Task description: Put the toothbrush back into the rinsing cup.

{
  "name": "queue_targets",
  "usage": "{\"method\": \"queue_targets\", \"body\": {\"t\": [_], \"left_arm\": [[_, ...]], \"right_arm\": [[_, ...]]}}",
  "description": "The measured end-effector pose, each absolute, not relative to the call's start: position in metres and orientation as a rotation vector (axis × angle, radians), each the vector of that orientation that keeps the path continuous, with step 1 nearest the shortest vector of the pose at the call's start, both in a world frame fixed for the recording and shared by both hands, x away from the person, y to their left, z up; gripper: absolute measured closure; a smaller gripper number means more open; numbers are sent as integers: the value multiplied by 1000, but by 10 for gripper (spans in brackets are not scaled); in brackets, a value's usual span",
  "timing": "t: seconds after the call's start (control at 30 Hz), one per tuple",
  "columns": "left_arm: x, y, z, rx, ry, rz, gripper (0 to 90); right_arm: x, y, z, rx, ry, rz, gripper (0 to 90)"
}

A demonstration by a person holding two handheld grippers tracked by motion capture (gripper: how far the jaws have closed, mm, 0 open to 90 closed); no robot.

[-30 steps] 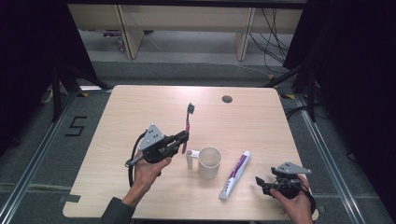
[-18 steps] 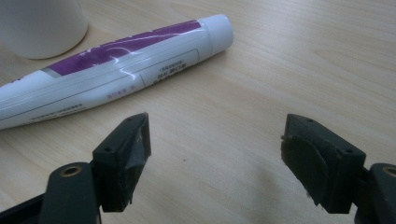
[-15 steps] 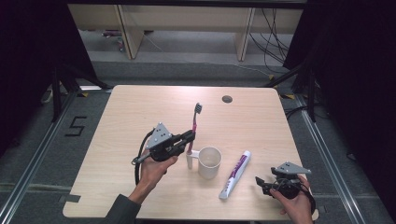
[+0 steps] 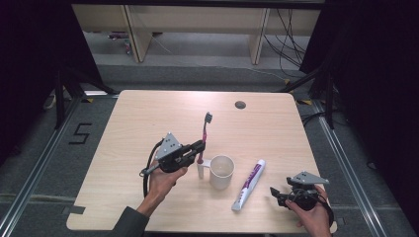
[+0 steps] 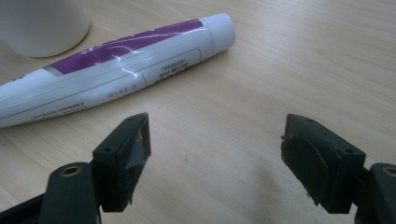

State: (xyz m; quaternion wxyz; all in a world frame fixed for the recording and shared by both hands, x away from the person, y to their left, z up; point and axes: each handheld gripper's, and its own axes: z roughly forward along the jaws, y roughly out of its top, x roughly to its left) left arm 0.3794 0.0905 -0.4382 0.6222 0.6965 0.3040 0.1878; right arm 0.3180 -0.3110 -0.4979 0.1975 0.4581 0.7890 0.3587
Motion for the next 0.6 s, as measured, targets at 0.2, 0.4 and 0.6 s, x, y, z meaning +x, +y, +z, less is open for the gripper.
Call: {"method": "queue_targets", "body": {"t": [0.2, 0.4, 0.6], "left_arm": [[376, 92, -443, 1602, 690, 435, 830], [372, 94, -447, 1626, 693, 430, 830], [369, 98, -451, 1636, 701, 423, 829]], "right_arm": [[318, -311, -498, 1279, 2212, 1006, 250], [316, -308, -498, 1335, 2219, 1020, 250], [315, -308, -498, 1353, 2226, 1013, 250]]}}
